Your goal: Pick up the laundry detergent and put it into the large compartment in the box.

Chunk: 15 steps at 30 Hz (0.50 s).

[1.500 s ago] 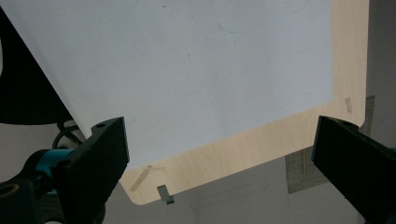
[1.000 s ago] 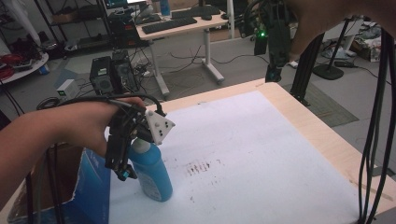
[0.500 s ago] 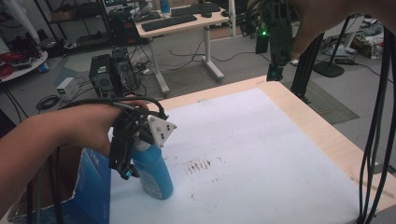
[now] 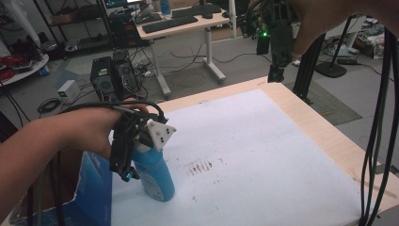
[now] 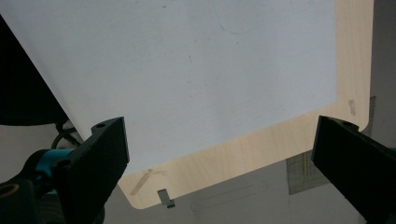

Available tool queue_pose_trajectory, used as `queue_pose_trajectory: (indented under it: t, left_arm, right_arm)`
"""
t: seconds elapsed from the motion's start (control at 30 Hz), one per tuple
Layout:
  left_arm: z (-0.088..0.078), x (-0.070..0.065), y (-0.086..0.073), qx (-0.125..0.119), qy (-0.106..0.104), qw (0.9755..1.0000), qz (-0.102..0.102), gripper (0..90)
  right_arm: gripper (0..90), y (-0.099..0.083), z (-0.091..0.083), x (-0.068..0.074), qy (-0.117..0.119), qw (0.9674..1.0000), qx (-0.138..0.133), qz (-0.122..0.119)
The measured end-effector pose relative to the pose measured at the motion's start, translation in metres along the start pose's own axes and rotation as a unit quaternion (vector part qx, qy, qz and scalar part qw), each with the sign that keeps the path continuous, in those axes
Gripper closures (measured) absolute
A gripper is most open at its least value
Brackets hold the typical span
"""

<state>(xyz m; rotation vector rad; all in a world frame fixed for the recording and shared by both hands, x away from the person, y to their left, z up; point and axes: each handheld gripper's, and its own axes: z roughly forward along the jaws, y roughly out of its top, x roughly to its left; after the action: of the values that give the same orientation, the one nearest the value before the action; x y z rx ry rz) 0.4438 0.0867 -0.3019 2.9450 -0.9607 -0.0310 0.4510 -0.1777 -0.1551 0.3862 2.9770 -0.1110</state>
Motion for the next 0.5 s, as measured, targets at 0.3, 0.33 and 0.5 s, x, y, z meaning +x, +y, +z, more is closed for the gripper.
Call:
queue_pose_trajectory:
  t: [0.3,0.33,0.5]
  left_arm:
    - [-0.0017,0.0005,0.0015,0.001,0.001,1.0,-0.001,13.8]
    - [-0.0017,0.0004,0.0016,0.002,0.003,1.0,0.001,13.8]
    - [-0.0036,-0.0003,0.0026,0.001,0.005,1.0,0.005,19.8]
  right_arm:
    - [3.1,-0.0006,0.0016,-0.0008,0.0,1.0,0.0,-0.003]
    - [3.1,-0.0003,0.0014,-0.0002,0.0,1.0,0.0,0.0]
    - [3.1,0.0012,0.0022,-0.001,0.0,1.0,-0.001,-0.001]
